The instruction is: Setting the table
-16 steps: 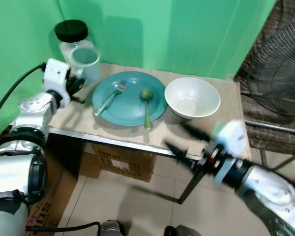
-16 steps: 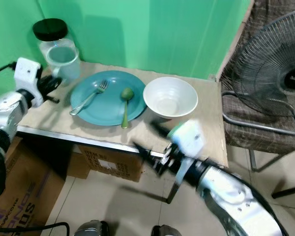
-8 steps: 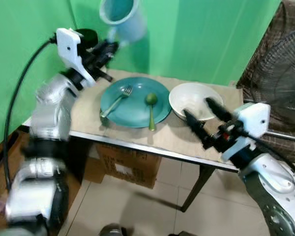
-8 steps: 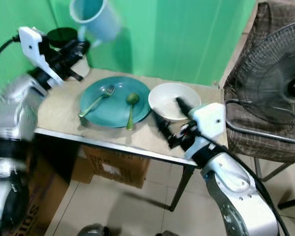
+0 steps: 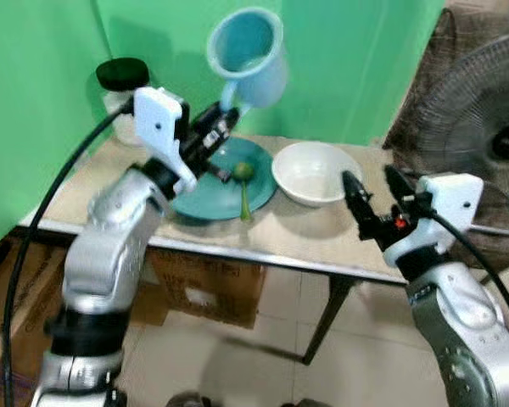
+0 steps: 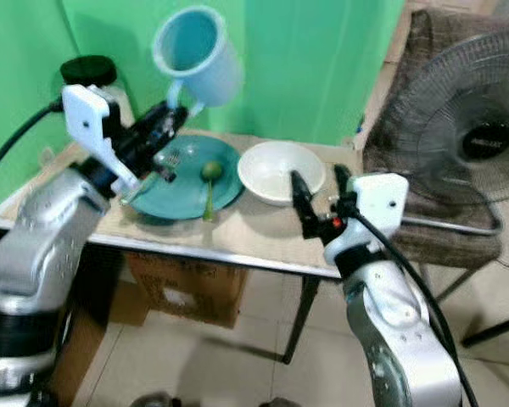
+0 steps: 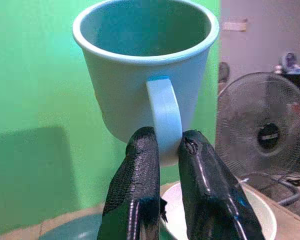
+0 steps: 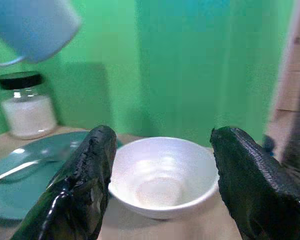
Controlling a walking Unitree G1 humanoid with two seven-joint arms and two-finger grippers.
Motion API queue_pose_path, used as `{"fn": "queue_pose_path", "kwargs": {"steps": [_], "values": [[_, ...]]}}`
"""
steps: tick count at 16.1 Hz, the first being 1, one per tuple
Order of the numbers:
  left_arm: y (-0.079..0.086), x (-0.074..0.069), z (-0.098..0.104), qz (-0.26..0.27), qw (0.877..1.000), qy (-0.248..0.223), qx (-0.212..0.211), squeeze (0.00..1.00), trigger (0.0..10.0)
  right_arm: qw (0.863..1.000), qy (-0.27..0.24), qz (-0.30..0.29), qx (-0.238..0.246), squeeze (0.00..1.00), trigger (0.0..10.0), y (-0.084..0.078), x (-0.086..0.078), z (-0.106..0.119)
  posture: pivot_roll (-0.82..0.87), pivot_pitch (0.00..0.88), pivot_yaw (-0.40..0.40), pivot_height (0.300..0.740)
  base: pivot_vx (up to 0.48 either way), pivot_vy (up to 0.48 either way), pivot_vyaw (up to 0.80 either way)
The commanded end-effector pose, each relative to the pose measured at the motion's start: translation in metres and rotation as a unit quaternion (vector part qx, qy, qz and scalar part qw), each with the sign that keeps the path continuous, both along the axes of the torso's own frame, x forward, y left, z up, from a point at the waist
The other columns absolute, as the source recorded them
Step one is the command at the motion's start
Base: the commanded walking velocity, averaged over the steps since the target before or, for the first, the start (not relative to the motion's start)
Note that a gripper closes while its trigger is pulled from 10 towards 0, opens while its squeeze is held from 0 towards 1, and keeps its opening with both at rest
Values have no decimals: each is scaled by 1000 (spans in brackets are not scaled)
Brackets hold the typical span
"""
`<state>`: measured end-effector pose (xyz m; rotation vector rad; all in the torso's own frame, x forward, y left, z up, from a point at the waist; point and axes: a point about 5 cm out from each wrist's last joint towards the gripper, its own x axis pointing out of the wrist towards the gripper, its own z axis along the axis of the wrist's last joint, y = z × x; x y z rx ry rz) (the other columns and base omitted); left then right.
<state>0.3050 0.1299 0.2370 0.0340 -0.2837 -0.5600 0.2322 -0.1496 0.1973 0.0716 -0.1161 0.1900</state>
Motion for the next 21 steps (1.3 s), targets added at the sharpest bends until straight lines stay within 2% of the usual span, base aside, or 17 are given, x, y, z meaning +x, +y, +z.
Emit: {"fn": "queue_pose_path", "kwargs": {"steps": [1,3,6,8,11,12,16,18,21], "values": [[-7,-7,0,20,1000,-5,18,0,10000,1000,-12,-27,1,0,10000,-7,1,4,32,0,-23,740,0,0,0],[-15,-10,-1,25,999,-11,25,0,10000,999,-20,-36,7,0,10000,-11,3,8,29,0,-25,740,0,0,-400],[-14,-7,8,54,998,-35,25,0,10000,999,-36,-33,19,0,10000,-11,7,14,40,0,-34,740,0,0,-800],[-11,-7,7,63,997,-32,40,0,10000,999,-40,-27,22,0,10000,-9,9,16,42,0,-33,740,0,0,-800],[5,-9,-14,96,992,4,86,0,10000,999,-23,-24,31,0,10000,-5,10,8,56,0,-37,740,0,0,-800],[8,-9,-16,103,991,14,88,0,10000,999,-15,-28,33,0,10000,-5,10,4,57,0,-33,740,0,0,-800],[14,-7,-20,146,988,35,33,0,10000,999,4,-48,23,0,10000,-9,11,-4,52,0,-26,740,0,0,-800],[9,-5,-16,155,987,34,13,0,10000,998,15,-61,25,0,10000,-10,13,-8,54,0,-34,740,0,0,-603],[6,-8,-18,149,987,28,44,0,10000,998,14,-51,25,0,10000,-6,17,-6,55,0,-38,740,0,0,-554]]}}
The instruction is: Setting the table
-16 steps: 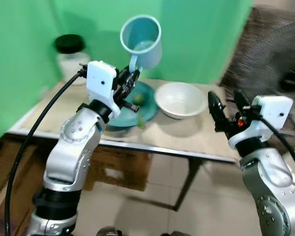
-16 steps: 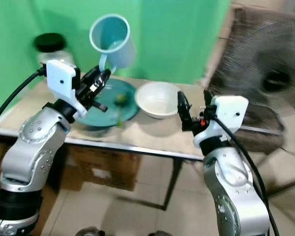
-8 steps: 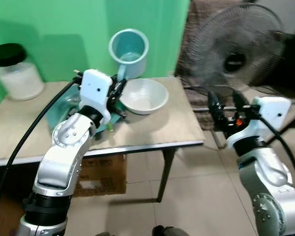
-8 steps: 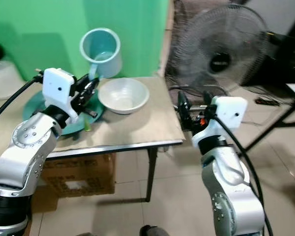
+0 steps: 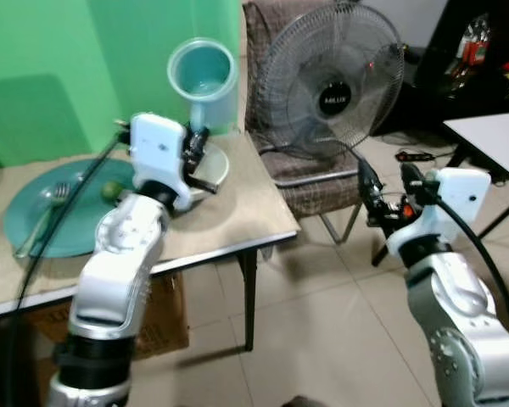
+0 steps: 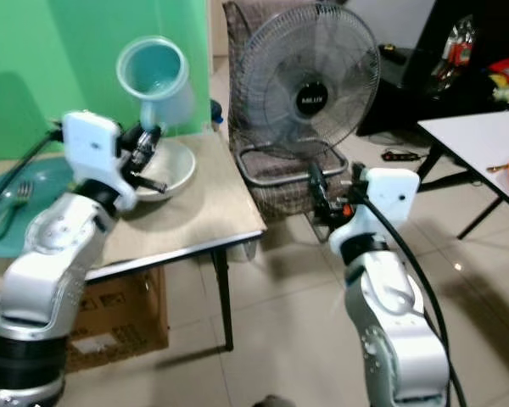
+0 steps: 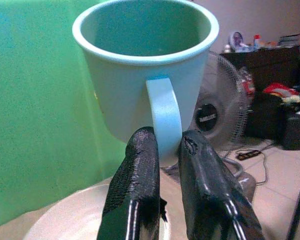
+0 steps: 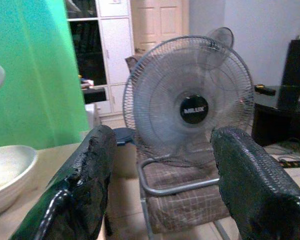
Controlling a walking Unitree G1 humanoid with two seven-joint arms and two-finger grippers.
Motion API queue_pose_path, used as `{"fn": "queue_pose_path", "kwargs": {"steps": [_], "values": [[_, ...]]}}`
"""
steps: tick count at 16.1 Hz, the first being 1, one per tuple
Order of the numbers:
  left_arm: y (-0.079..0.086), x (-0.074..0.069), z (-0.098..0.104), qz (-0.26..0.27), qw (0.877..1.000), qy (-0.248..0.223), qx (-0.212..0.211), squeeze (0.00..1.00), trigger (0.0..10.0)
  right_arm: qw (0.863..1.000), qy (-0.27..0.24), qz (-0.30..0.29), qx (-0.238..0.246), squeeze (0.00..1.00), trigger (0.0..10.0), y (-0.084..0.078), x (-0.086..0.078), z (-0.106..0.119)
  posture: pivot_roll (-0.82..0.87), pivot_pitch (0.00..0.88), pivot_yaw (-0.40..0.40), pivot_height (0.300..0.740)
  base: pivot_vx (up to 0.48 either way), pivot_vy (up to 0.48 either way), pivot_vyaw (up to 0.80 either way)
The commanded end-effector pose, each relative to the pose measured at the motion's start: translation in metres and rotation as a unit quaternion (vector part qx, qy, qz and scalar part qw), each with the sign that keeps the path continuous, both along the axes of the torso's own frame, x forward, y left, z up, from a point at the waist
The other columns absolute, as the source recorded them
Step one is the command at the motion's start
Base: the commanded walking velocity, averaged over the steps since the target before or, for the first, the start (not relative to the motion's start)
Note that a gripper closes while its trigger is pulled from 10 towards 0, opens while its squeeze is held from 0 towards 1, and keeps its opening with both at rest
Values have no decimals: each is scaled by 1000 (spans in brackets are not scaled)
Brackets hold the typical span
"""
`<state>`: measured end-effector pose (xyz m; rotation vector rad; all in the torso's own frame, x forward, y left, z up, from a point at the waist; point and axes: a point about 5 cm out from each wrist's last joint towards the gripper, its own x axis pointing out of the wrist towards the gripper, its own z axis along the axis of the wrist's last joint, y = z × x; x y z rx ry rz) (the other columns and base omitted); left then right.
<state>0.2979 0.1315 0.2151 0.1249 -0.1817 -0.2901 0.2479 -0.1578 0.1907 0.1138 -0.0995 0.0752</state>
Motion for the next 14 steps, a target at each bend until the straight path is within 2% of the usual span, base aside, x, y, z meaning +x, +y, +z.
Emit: {"fn": "queue_pose_path", "kwargs": {"steps": [1,2,7,10,14], "values": [[6,-1,3,18,1000,-6,-1,0,10000,1000,2,11,1,0,10000,4,1,1,57,0,-47,740,0,0,-800],[7,-1,2,21,1000,-3,-1,0,10000,1000,4,15,1,0,10000,5,1,0,58,0,-47,740,0,0,-800],[6,-2,-6,11,1000,7,12,0,10000,1000,23,0,-7,0,10000,2,1,-6,48,0,-48,740,0,0,0],[3,-1,-8,12,1000,8,-14,0,10000,1000,31,-1,-4,0,10000,1,4,-5,37,0,-62,740,0,0,0],[0,-2,-10,7,1000,10,-25,0,10000,999,32,-5,-16,0,10000,0,2,-5,24,0,-61,740,0,0,-800]]}}
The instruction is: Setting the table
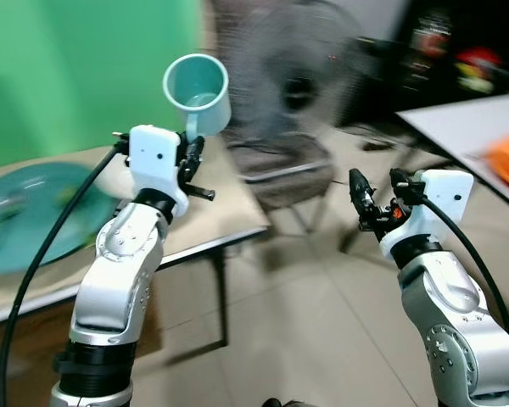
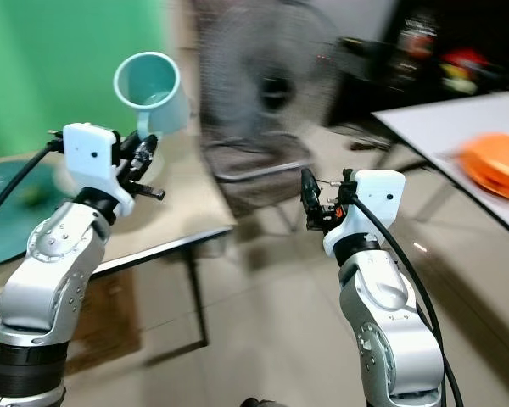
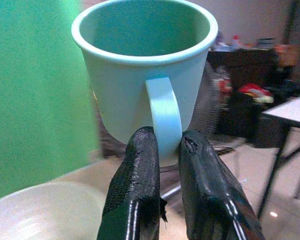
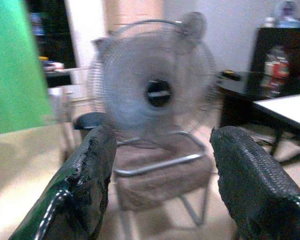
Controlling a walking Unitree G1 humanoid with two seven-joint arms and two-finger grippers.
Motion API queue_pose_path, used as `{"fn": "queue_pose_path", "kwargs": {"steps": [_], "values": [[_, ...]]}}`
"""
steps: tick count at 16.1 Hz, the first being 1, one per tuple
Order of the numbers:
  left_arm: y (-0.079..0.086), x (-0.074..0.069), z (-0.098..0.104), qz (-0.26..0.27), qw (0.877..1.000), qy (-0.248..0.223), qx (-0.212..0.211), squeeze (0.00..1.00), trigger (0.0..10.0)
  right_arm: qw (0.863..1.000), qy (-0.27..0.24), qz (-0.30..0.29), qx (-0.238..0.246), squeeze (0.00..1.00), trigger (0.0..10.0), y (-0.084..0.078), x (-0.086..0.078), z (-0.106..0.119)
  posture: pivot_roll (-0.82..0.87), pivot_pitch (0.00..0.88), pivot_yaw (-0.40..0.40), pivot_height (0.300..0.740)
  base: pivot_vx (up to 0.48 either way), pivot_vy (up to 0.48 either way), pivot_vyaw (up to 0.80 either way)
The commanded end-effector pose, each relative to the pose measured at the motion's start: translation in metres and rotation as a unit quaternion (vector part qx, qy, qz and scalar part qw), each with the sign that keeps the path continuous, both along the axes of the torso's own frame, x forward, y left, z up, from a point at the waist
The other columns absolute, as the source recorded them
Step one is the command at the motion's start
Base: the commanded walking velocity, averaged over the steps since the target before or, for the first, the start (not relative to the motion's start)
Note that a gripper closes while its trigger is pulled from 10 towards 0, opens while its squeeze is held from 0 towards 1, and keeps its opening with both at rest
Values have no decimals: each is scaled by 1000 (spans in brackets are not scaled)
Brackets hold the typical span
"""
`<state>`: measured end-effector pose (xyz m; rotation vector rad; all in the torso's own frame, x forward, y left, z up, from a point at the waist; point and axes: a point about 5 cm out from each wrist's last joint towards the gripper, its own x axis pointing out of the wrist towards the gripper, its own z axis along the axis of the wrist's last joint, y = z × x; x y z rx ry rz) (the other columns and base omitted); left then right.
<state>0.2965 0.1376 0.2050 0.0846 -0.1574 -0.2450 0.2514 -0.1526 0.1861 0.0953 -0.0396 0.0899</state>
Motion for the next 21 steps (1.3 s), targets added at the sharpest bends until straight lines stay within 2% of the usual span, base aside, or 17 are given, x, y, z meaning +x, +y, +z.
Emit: {"fn": "queue_pose_path", "kwargs": {"steps": [1,3,7,12,21], "values": [[-8,-1,-1,-19,1000,-2,-8,0,10000,1000,4,-14,-6,0,10000,-5,-2,0,16,0,-57,740,0,0,-800],[-11,-1,-1,-27,1000,-2,-11,0,10000,1000,7,-14,-3,0,10000,-5,-3,-1,16,0,-57,740,0,0,-800],[-12,-2,-1,-35,999,-3,-11,0,10000,1000,7,-14,-7,0,10000,-5,-3,-1,20,0,-63,740,0,0,0],[-13,-3,-3,-44,999,-1,-15,0,10000,1000,7,-11,-12,0,10000,-5,-3,-1,20,0,-66,740,0,0,-800],[-18,-3,-1,-64,998,-6,-13,0,10000,1000,5,-14,-16,0,10000,-4,-6,-2,15,0,-60,740,260,0,-800]]}}
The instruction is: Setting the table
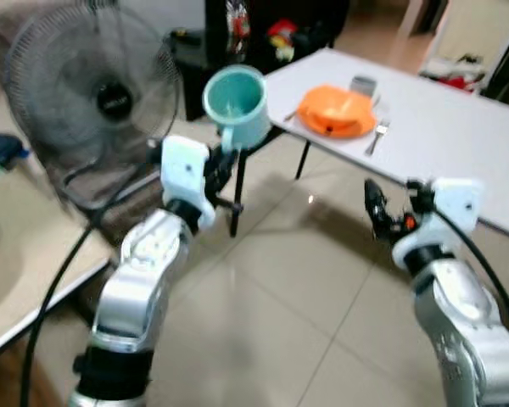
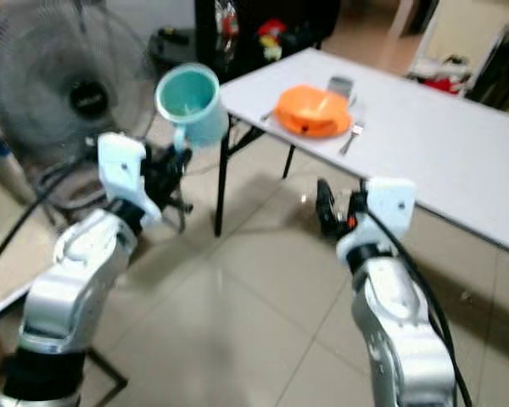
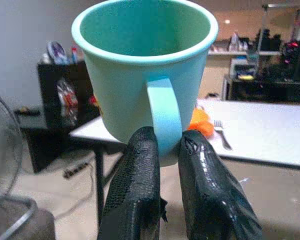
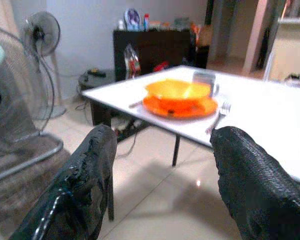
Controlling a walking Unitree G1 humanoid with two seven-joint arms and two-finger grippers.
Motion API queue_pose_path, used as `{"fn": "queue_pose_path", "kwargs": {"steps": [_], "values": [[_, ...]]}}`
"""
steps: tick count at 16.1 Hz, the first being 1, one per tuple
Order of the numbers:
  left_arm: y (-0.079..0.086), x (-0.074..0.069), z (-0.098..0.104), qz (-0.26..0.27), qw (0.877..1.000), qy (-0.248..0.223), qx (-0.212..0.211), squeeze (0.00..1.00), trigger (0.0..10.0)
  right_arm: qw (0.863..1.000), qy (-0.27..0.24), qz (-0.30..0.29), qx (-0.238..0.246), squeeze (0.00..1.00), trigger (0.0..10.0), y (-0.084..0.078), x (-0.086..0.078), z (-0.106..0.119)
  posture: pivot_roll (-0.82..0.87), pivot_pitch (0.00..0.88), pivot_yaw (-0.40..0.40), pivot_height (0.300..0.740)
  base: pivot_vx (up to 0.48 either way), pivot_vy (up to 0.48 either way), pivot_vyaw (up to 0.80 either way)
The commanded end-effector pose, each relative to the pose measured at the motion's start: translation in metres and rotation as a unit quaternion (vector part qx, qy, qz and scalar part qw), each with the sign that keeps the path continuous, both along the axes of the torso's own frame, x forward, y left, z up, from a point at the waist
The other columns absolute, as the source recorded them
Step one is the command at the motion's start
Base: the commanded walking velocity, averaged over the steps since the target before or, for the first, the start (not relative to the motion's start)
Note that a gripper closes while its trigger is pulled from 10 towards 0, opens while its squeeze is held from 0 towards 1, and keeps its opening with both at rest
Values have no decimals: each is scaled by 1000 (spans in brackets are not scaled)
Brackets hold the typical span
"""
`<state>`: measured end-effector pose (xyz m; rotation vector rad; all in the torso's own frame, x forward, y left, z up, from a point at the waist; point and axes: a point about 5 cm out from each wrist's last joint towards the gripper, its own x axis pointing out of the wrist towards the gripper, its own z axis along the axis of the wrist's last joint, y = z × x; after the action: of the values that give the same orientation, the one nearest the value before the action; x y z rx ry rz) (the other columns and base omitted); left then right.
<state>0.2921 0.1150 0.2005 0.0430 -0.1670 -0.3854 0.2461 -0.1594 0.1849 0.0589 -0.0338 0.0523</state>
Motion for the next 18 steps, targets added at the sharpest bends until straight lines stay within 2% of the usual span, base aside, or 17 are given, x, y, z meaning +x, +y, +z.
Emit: {"fn": "queue_pose_path", "kwargs": {"steps": [1,16,18], "values": [[5,1,3,8,1000,-6,2,0,10000,1000,2,5,2,0,10000,3,-1,-1,15,0,-60,740,262,0,-800],[5,4,-1,2,1000,-2,5,0,10000,1000,1,5,-6,0,10000,5,1,-1,8,0,-45,740,263,0,-800],[5,4,-2,1,1000,0,8,0,10000,1000,3,3,-3,0,10000,4,0,-3,9,0,-44,740,264,0,-294]]}}
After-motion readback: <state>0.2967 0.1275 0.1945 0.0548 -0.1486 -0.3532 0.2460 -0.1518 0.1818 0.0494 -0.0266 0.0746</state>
